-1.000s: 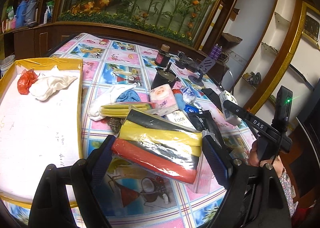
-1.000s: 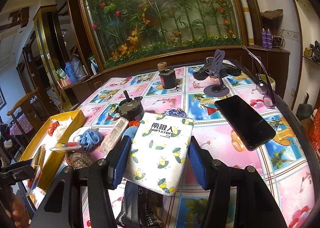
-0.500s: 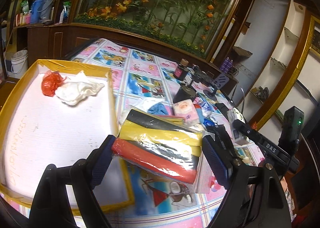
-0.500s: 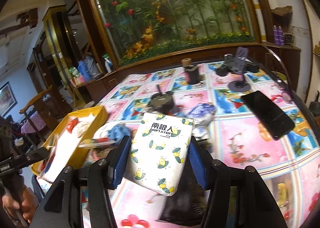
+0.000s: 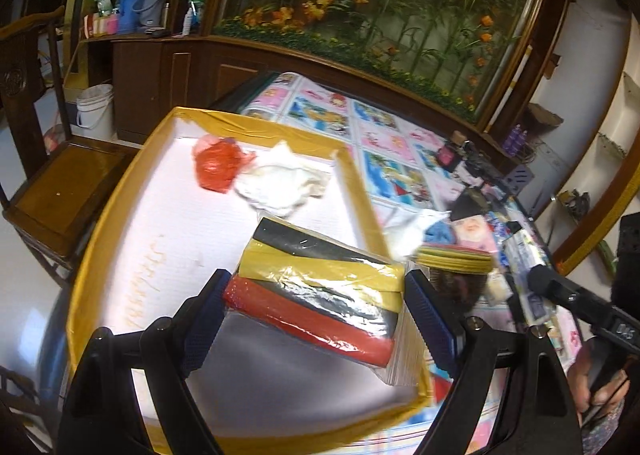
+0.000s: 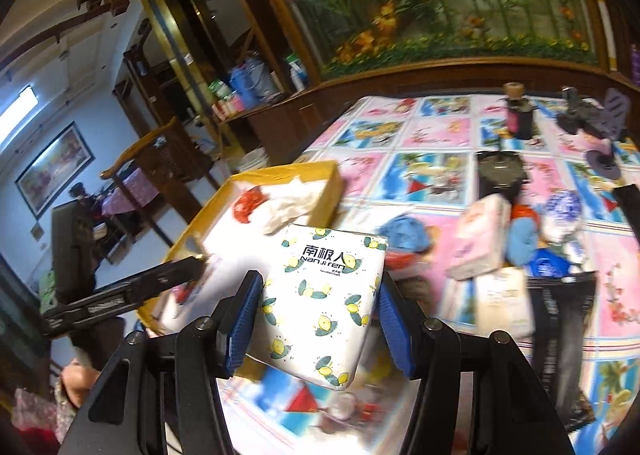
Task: Organize soft objects
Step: 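Lower the strips bag into the box with the left tool while the right tool lowers the tissue pack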
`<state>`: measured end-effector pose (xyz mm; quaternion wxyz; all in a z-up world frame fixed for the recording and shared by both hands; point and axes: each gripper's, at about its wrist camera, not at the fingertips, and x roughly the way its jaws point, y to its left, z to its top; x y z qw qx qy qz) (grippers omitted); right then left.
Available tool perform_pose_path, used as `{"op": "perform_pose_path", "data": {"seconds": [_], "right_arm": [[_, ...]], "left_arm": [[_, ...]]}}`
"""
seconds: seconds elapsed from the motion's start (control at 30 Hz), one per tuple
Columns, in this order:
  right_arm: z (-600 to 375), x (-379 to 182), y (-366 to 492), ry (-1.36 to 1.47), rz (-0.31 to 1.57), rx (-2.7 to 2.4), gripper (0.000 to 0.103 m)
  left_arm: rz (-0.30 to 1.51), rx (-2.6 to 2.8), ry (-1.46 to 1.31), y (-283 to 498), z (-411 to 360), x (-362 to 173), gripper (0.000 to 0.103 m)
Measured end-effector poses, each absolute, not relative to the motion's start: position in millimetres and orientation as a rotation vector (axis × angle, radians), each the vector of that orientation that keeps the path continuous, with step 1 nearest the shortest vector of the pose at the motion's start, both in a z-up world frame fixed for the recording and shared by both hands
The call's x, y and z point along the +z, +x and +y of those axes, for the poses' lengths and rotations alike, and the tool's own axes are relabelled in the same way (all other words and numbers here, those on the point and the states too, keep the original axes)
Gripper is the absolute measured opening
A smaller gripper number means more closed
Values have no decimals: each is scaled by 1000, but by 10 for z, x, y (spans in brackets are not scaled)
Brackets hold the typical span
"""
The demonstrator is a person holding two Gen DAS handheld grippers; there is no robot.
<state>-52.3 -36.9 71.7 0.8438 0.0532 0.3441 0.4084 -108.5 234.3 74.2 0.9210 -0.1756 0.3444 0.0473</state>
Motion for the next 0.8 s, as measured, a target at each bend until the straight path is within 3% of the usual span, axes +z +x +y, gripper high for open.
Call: {"op": "perform_pose_path", "data": {"seconds": [0.37, 0.8], "right_arm": [[706, 732, -230, 39, 879, 962, 62], [1704, 272, 501, -36, 1116, 857, 62]], "left_arm": [[860, 134, -240, -746, 2740, 674, 86], [1023, 148, -205, -381, 2987, 472, 86]]}}
